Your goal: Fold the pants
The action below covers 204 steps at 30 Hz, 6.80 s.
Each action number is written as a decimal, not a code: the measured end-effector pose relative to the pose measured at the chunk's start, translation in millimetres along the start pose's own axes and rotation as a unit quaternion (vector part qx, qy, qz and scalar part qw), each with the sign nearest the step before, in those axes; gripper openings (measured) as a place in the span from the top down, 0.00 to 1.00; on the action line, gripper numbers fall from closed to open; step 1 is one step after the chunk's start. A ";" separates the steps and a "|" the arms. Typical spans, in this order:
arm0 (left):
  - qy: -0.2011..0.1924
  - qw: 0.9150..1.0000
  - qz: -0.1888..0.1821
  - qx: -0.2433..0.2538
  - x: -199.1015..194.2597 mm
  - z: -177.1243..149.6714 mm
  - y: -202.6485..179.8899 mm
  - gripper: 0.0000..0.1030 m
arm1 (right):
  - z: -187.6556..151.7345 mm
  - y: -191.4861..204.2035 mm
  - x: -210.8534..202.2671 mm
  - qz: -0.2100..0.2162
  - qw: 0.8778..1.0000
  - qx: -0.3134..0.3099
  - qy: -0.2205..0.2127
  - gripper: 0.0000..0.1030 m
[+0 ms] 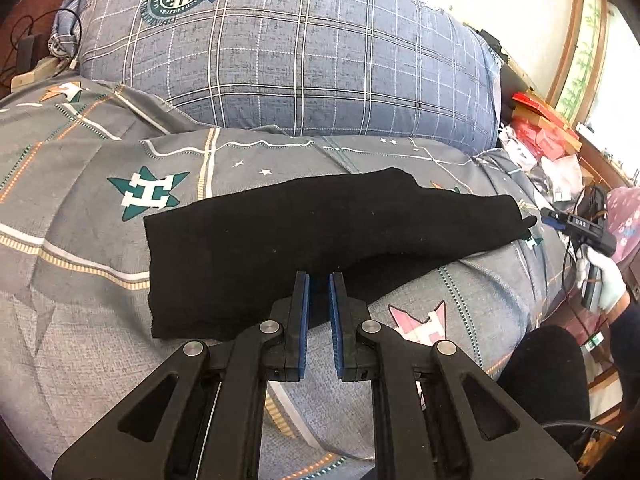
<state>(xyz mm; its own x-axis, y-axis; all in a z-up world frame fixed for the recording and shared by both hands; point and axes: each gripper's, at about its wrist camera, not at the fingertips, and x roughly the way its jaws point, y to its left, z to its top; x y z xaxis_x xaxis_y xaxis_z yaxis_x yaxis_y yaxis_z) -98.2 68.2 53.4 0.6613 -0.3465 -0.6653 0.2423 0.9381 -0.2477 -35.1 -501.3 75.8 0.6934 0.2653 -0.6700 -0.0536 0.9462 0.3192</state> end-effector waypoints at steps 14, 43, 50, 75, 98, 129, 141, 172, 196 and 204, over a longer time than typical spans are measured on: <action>0.019 0.999 0.005 -0.043 21.7 -0.9 4.6 0.92 | 18.3 27.9 83.7 -0.046 0.988 -0.131 0.061 0.93; -0.026 0.985 0.014 -0.171 -16.9 -13.4 48.0 0.46 | -41.1 159.0 39.3 0.099 0.963 -0.250 0.027 0.59; -0.010 0.980 0.047 -0.191 -6.7 -11.8 65.6 0.46 | -61.1 258.4 69.2 0.210 0.908 -0.358 0.054 0.59; 0.021 0.990 0.077 -0.118 16.8 -9.1 63.8 0.86 | -108.3 337.9 124.1 0.256 0.849 -0.442 0.137 0.93; -0.003 0.988 0.124 -0.091 1.9 4.1 22.9 0.80 | -65.4 283.3 77.7 0.201 0.920 -0.327 0.087 0.64; 0.017 0.995 0.103 -0.008 50.9 36.5 -71.6 0.80 | -53.5 150.3 42.1 0.120 0.981 -0.144 0.042 0.51; 0.020 0.996 0.089 0.025 70.4 49.5 -105.3 0.80 | -50.0 130.4 39.3 0.104 0.987 -0.116 0.040 0.51; 0.171 0.954 -0.174 0.175 232.9 125.4 -264.4 0.80 | -56.9 -13.4 24.4 0.110 0.989 0.100 -0.002 0.46; 0.189 0.881 -0.291 0.321 306.2 123.4 -368.5 0.56 | -55.1 -19.4 30.7 0.129 0.988 0.076 -0.046 0.51; 0.170 0.879 -0.317 0.313 287.2 127.5 -363.5 0.84 | -48.8 -15.5 33.4 0.131 0.987 0.080 -0.053 0.89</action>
<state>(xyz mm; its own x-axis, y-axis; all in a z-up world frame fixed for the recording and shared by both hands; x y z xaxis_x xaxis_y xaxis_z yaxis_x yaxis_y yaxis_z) 94.1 -372.0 42.2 0.0280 -0.6812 -0.7316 0.8996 0.3362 -0.2786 -46.2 -498.1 15.8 0.7431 0.4679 -0.4784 -0.1325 0.8036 0.5802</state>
